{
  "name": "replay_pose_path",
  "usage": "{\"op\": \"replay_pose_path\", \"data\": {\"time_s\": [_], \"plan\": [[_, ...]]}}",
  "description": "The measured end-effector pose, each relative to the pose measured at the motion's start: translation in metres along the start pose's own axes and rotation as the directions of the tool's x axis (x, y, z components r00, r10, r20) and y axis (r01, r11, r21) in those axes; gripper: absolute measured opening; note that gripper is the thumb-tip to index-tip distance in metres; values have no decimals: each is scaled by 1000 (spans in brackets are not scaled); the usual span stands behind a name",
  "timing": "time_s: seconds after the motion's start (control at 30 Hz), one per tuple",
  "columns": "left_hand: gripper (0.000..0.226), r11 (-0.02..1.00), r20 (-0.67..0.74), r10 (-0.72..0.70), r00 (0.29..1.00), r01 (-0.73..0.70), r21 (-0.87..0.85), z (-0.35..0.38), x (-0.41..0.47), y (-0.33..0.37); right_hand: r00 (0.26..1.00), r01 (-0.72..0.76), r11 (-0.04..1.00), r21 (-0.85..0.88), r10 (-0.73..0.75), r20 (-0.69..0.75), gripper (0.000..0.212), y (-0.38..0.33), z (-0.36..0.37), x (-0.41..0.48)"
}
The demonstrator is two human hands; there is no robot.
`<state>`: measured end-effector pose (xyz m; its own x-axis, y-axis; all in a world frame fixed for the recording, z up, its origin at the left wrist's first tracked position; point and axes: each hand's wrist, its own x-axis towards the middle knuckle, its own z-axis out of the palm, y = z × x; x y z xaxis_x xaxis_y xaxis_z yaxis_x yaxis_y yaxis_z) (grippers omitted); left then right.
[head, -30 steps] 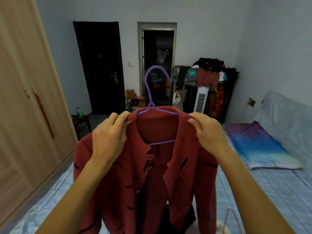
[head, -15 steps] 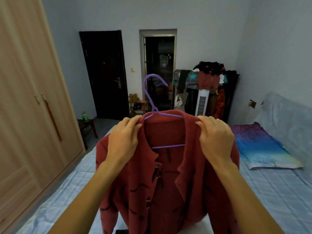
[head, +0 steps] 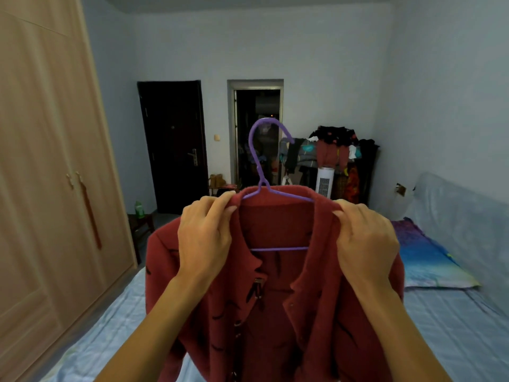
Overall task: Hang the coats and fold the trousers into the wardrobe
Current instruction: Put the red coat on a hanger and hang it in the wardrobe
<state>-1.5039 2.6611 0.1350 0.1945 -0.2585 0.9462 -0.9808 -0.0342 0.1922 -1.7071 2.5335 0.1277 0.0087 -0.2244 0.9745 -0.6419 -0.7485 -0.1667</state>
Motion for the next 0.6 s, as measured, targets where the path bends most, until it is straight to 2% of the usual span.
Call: {"op": "replay_pose_path", "data": {"time_s": [0.17, 0.33, 0.43, 0.6], "plan": [[27, 996, -100, 76, 992, -80, -44, -45, 2, 12, 998, -27, 1000, -14, 26, -54, 30, -30, -44, 2], [27, 991, -115, 112, 987, -119, -56, -77, -11, 14, 999, -38, 997, -72, 35, -32, 29, -55, -77, -12], [26, 990, -63, 99, 993, -105, -90, -76, -30, 11, 998, -50, 994, -98, 53, 28, 28, -54, -85, -32], [28, 985, 128, 61, 990, -40, -166, -42, -77, 4, 976, -124, 983, -135, 145, 162, 32, -28, -76, -89]]}}
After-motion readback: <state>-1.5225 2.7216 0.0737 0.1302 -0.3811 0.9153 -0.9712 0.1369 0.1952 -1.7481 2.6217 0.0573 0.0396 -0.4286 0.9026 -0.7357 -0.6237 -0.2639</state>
